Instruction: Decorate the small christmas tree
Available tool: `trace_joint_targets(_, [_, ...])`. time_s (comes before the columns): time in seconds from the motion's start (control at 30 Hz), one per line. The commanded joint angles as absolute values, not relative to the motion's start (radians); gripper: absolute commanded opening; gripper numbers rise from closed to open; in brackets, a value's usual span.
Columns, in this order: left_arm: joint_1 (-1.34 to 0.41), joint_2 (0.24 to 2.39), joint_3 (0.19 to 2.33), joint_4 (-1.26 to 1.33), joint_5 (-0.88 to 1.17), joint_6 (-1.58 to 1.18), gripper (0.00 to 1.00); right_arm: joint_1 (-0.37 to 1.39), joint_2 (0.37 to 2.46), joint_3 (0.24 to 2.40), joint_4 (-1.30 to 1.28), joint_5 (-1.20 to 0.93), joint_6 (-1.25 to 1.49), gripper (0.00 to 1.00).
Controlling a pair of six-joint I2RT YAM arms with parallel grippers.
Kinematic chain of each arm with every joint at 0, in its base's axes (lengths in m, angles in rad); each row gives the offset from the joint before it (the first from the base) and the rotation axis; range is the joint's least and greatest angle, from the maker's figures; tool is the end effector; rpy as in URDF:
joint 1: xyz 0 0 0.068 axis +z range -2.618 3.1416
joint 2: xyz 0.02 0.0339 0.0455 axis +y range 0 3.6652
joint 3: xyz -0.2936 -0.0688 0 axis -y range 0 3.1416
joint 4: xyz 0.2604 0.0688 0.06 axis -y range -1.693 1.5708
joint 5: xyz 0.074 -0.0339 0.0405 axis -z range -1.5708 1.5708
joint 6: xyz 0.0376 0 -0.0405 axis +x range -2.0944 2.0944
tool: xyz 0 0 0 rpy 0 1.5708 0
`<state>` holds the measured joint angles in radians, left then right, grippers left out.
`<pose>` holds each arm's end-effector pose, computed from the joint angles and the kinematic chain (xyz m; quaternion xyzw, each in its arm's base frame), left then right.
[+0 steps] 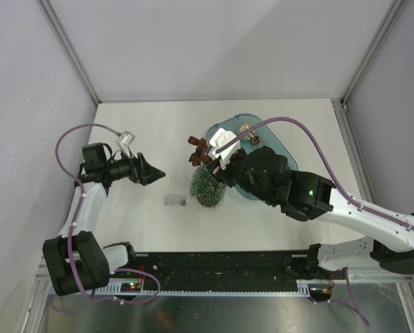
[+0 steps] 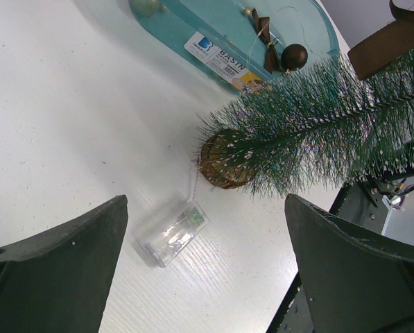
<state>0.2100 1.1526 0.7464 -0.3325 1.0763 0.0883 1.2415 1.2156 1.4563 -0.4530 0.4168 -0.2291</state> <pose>0.2334 0.0159 0.2722 0.1590 0.7966 -0.4121 0.4128 0.0993 0.2434 0.4863 -0.4142 0.6517 0.1572 0.6156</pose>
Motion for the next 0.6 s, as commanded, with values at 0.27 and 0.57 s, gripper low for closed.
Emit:
trace_joint_targets(0.27, [0.222,1.163,0.751,-0.325,1.099,0.112,1.0,1.253,1.186,1.537,-0.484,0.415,-0.244,0.21])
trace_joint_targets(0.57, [0.222,1.162,0.754,-0.326,1.099,0.11,1.0,1.253,1.198,1.532,-0.489,0.414,-0.251,0.21])
